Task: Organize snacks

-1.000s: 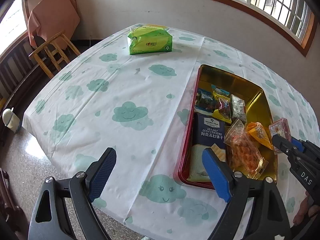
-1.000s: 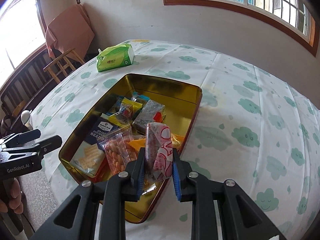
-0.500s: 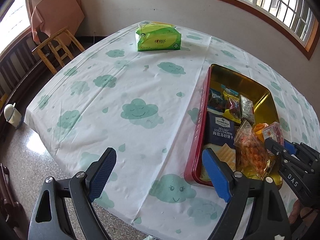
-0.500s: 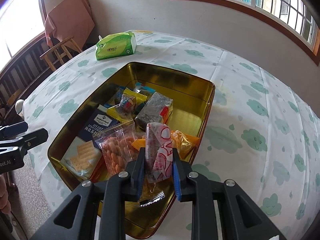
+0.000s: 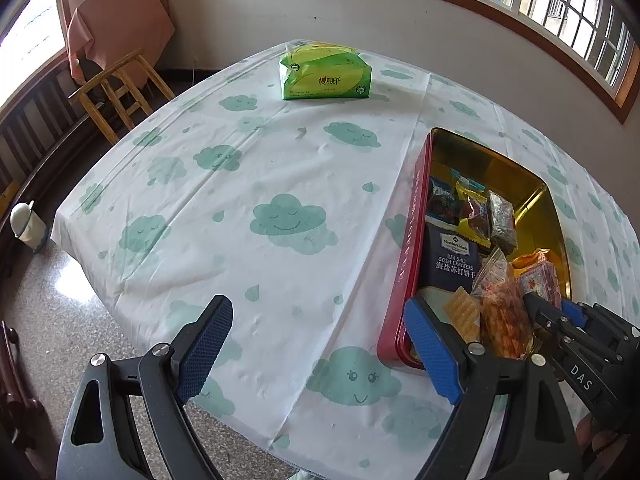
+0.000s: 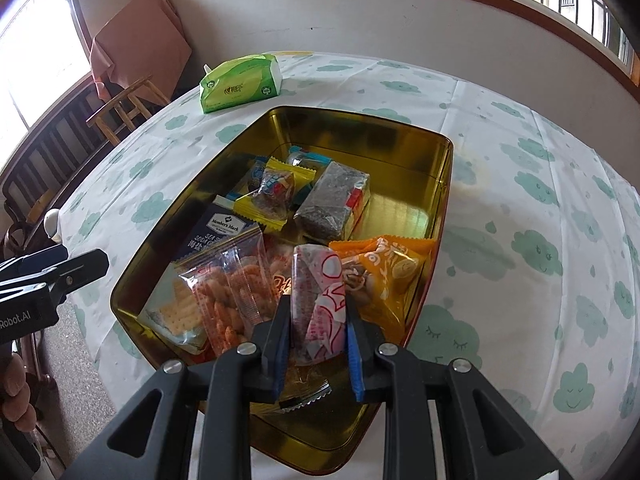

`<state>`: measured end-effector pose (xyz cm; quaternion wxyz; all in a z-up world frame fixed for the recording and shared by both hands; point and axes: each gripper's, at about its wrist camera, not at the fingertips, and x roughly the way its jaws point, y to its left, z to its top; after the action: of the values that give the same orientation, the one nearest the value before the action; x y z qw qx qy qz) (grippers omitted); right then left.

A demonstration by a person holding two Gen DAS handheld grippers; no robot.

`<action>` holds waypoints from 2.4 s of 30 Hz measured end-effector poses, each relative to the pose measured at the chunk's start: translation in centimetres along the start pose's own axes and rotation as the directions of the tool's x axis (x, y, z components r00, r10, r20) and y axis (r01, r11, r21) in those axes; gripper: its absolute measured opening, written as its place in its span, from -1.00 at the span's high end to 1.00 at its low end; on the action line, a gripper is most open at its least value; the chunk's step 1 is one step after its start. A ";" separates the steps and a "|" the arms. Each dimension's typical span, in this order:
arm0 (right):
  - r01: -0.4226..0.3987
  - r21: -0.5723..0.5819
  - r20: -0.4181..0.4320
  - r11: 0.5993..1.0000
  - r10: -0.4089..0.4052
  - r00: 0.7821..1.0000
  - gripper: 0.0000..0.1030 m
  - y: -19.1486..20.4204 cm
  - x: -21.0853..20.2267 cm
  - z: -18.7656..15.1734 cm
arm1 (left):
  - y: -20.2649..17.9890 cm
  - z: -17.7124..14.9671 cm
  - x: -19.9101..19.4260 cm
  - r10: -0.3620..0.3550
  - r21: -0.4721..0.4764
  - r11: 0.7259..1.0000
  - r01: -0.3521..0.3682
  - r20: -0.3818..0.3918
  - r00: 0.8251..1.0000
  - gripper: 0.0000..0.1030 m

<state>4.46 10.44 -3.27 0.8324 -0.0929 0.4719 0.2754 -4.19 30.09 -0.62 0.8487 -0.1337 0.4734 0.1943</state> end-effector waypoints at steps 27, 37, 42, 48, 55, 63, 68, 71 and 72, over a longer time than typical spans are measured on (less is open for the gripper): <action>0.058 0.003 0.118 0.998 -0.058 0.991 -0.55 0.4 -5.6 -1.4 | -3.7 -1.2 -1.7 0.021 0.083 0.996 -0.022 0.015 1.000 -0.71; 0.064 0.018 0.097 0.998 -0.066 0.993 -0.55 -0.1 -5.9 -3.1 | -5.1 -1.6 -2.0 0.020 0.117 0.993 -0.022 0.018 1.000 -0.71; 0.064 0.017 0.090 0.998 -0.065 0.994 -0.55 -0.2 -5.9 -3.6 | -5.3 -1.7 -2.1 0.022 0.121 0.992 -0.024 0.018 1.000 -0.71; 0.072 0.011 0.088 0.997 -0.073 0.993 -0.55 -0.1 -5.9 -3.7 | -5.5 -1.8 -2.1 0.024 0.123 0.992 -0.026 0.018 1.000 -0.71; 0.064 0.015 0.079 0.998 -0.065 0.995 -0.55 -0.2 -5.7 -3.7 | -5.7 -1.9 -2.2 0.026 0.125 0.992 -0.029 0.020 0.999 -0.71; 0.063 0.008 0.067 0.998 -0.063 0.996 -0.55 0.0 -5.4 -3.8 | -6.1 -1.9 -2.2 0.026 0.134 0.991 -0.028 0.017 1.000 -0.71; 0.061 0.013 0.063 0.998 -0.062 0.996 -0.55 -0.2 -5.3 -3.8 | -6.4 -1.7 -2.2 0.028 0.150 0.988 -0.031 0.018 0.999 -0.71; 0.064 0.013 0.062 0.998 -0.064 0.996 -0.55 -0.2 -5.3 -3.8 | -6.6 -1.7 -2.3 0.031 0.157 0.987 -0.034 0.022 0.999 -0.71; 0.063 0.013 0.062 0.998 -0.064 0.996 -0.55 -0.3 -5.3 -3.8 | -6.6 -1.7 -2.3 0.031 0.157 0.987 -0.035 0.022 0.999 -0.71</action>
<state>-0.35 6.65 -0.90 0.8555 -0.0948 0.4440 0.2489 -3.48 23.05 0.74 0.8579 -0.0564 0.4811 0.1715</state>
